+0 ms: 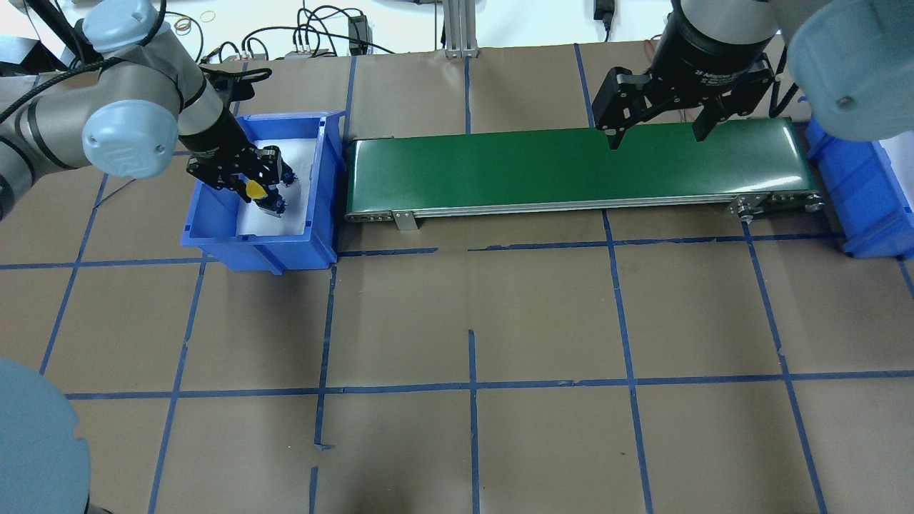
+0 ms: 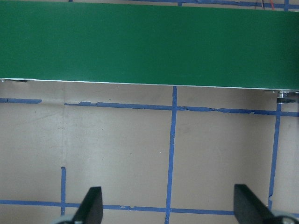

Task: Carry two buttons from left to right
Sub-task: 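Grasp the yellow button with the left gripper and lift it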

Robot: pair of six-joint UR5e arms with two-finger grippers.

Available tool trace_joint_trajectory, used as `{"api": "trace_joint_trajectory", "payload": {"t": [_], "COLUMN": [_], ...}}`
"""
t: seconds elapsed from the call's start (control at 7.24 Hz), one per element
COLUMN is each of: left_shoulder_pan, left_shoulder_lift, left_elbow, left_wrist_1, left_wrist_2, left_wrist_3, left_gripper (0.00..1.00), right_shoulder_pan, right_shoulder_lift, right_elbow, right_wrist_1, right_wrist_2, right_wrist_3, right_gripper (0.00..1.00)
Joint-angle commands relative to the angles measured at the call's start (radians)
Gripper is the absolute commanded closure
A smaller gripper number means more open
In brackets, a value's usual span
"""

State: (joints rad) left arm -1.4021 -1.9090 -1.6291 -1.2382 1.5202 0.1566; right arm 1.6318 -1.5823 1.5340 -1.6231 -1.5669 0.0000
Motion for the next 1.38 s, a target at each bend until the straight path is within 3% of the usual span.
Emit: {"api": "trace_joint_trajectory", "payload": {"t": [0.0, 0.41, 0.83, 1.24], "left_shoulder_pan": [0.000, -0.026, -0.159, -0.219], "left_shoulder_lift": [0.047, 0.025, -0.065, -0.163], "left_elbow": [0.081, 0.172, 0.264, 0.273], "left_wrist_1": [-0.112, -0.141, -0.123, -0.003], "left_wrist_2": [0.026, -0.049, -0.122, -0.130], "left_wrist_3": [-0.003, -0.124, -0.438, -0.508], "left_gripper": [0.69, 0.69, 0.72, 0.73], "right_shoulder_pan": [-0.001, -0.001, -0.001, -0.001], "right_shoulder_lift": [0.001, -0.001, 0.001, -0.001], "right_elbow": [0.000, 0.000, 0.000, 0.002], "right_wrist_1": [0.000, 0.000, 0.000, 0.002], "right_wrist_2": [0.001, 0.001, -0.001, -0.001], "right_wrist_3": [0.000, 0.000, 0.000, -0.002], "right_gripper": [0.00, 0.00, 0.00, 0.00]}}
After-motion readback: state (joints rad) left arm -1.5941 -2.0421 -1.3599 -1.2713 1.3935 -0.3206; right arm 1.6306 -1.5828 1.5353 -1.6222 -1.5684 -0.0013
